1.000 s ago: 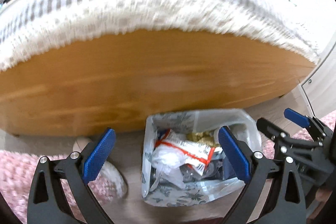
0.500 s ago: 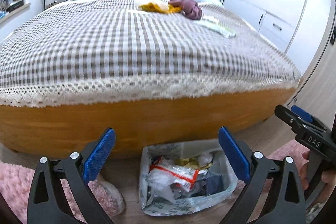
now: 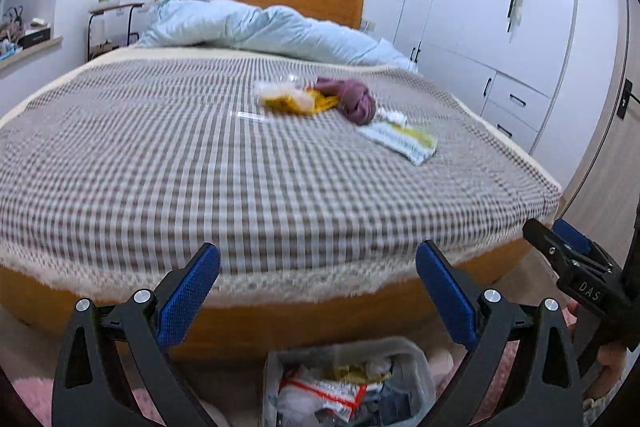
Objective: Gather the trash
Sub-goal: 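Raise both open tools out of the bin back over the bed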
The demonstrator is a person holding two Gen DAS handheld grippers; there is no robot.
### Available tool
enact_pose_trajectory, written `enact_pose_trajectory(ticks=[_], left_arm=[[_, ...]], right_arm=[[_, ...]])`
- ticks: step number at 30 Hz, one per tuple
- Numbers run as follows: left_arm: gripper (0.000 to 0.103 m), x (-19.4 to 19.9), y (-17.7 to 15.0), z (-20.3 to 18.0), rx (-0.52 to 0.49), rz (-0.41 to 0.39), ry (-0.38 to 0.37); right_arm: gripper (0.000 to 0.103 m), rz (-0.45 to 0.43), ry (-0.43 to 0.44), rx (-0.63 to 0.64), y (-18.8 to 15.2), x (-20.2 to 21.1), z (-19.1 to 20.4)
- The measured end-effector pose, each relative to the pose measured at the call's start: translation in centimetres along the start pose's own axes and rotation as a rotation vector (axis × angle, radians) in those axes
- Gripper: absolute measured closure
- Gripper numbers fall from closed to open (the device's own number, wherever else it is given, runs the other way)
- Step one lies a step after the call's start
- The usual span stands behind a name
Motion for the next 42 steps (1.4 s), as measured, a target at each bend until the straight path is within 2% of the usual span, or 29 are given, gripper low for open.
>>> enact_pose_trajectory(ticks=[10, 20, 26, 33, 39, 42], left_arm=[[0.008, -0.7, 3.4, -2.0, -0.041, -0.068, -0.032], [0.008, -3.1, 5.6, -3.3, -0.07, -0.081, -0.044], [0.008, -4.6, 8.5, -3.8, -0.071, -0.127, -0.043], [0.008, -6.8, 12.3, -4.2, -0.056, -0.177, -0.036], [0.008, -8.8, 14.5, -4.4, -0.029, -0.166, -0.035], [0.008, -10.1, 15.8, -4.6, -0.008, -0.166, -0.034]], right_arm=[[0.009, -0.067, -0.008, -0.003, 3.6, -1.9, -0.2], [0.009, -0.134, -0.042, 0.055, 6.8, -3.8, -1.1], [0.009, -0.193, -0.02, 0.047, 10.5, -4.9, -1.7], [0.009, -0.286, -0.051, 0.051, 14.6, -6.2, -2.1], [0.009, -0.269, -0.042, 0.004, 17.2, -9.4, -3.2], [0.009, -0.26, -0.077, 0.001, 18.2, -11.2, -4.1]])
Point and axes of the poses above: each gripper's, at about its wrist camera, not at the fingertips, and x roughly against the way its jaws point, z to its left, y to its top, the point moved 5 cm from there along -x, roughly the way its jaws point, and after that the axes turned 11 degrees about x, right-handed, at the moved point
